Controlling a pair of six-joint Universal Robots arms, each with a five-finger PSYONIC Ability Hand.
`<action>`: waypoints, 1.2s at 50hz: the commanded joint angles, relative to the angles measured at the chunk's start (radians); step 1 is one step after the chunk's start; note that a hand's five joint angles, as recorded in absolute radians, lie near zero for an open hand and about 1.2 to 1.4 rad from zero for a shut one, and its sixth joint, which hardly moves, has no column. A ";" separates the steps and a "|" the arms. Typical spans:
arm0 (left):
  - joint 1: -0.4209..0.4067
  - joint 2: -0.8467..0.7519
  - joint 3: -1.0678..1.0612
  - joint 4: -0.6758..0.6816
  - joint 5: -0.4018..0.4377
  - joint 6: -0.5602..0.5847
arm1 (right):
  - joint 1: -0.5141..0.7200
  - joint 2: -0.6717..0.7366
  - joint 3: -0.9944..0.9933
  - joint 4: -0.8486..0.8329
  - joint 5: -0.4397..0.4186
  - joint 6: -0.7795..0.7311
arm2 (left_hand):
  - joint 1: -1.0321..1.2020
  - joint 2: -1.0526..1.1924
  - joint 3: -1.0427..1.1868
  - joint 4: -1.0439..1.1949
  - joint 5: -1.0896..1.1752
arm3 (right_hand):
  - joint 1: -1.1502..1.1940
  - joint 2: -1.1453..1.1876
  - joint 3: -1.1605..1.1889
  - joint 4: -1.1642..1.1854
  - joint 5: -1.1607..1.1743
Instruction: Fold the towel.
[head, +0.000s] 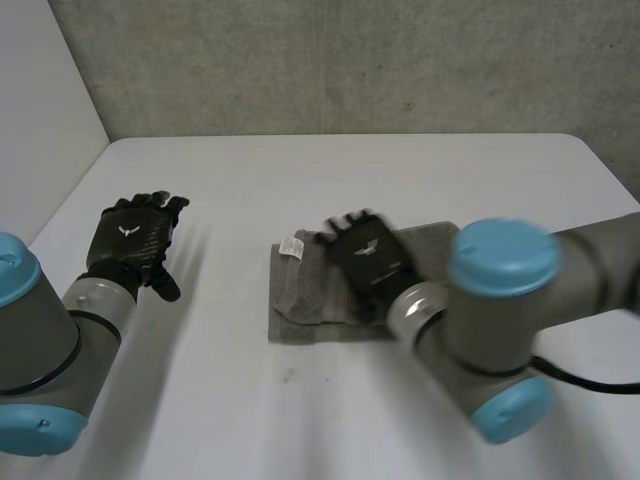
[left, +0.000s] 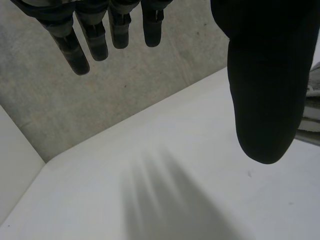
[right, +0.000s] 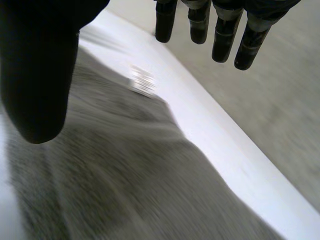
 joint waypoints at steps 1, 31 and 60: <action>-0.002 0.000 -0.009 0.003 0.001 0.000 | -0.249 -0.173 0.196 0.020 -0.027 0.189 | -0.001 0.009 0.005 0.006 -0.031 | -0.021 -0.005 -0.005 -0.013 -0.044; -0.017 0.000 -0.011 0.003 0.000 0.000 | -0.578 -0.143 0.368 -0.118 -0.240 0.180 | -0.001 0.009 0.005 0.006 -0.031 | 1.201 1.216 1.217 1.209 1.178; -0.017 0.003 -0.017 0.003 0.001 0.001 | -0.541 -0.107 0.326 -0.112 -0.231 0.286 | -0.001 0.009 0.005 0.006 -0.031 | 1.201 1.216 1.217 1.209 1.178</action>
